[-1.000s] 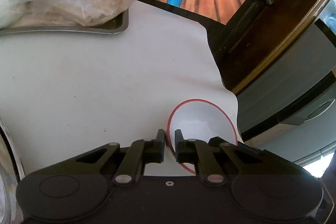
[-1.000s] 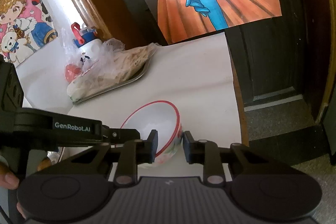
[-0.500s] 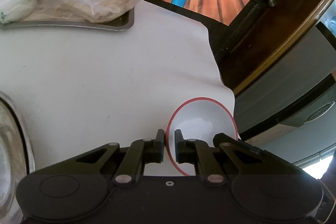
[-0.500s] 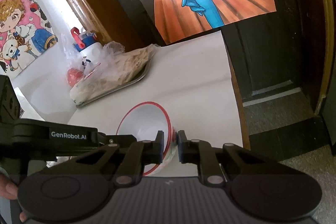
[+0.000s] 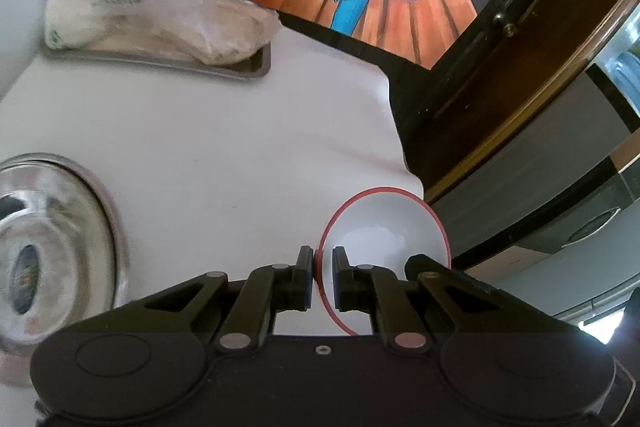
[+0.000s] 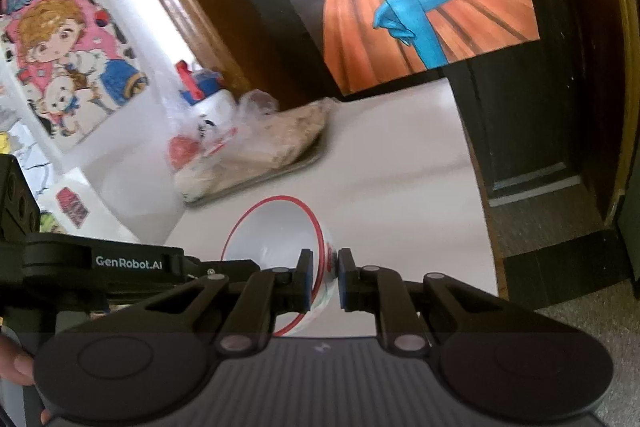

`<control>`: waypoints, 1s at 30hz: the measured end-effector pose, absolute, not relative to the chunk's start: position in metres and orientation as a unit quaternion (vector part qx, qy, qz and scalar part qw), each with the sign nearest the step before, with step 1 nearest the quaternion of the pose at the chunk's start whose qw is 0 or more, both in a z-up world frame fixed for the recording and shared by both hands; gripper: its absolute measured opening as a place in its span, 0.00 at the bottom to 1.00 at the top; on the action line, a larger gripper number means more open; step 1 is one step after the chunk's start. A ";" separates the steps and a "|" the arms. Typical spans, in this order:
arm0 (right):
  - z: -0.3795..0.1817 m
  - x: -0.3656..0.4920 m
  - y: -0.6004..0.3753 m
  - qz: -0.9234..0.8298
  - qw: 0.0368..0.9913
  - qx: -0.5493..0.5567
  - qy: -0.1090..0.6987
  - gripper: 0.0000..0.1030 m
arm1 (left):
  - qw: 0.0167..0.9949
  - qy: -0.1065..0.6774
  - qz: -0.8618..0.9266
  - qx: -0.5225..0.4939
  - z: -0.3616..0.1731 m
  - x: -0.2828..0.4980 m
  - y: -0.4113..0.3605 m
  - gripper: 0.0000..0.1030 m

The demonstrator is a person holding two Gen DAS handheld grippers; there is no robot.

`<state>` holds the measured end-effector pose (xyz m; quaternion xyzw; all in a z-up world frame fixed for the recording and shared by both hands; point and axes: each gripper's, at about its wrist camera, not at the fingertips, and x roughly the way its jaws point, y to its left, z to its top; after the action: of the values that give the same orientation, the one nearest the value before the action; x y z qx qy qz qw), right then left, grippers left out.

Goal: Organize plates and bowls
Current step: 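Lift the second white bowl with both grippers and carry it over the steel bowl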

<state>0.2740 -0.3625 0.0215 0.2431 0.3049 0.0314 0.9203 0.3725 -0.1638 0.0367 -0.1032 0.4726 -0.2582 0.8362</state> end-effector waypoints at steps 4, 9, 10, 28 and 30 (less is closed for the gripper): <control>0.040 0.258 -0.348 0.038 0.923 0.238 0.299 0.14 | 0.844 0.459 -0.259 -0.103 0.056 0.352 -0.148 0.09; 0.058 0.241 -0.329 0.047 0.925 0.231 0.298 0.13 | 0.850 0.447 -0.257 -0.108 0.073 0.329 -0.128 0.09; 0.061 0.237 -0.324 0.050 0.925 0.228 0.298 0.13 | 0.851 0.446 -0.255 -0.109 0.076 0.324 -0.123 0.09; 0.077 0.192 -0.262 0.085 0.926 0.204 0.307 0.14 | 0.860 0.441 -0.227 -0.124 0.084 0.257 -0.054 0.09; 0.076 0.188 -0.260 0.086 0.925 0.204 0.309 0.14 | 0.859 0.443 -0.226 -0.122 0.083 0.252 -0.051 0.09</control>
<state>0.1878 -0.2603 0.0756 0.2045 0.3092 0.0865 0.9247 0.2518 -0.0514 0.0829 -0.1220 0.4428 -0.2259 0.8591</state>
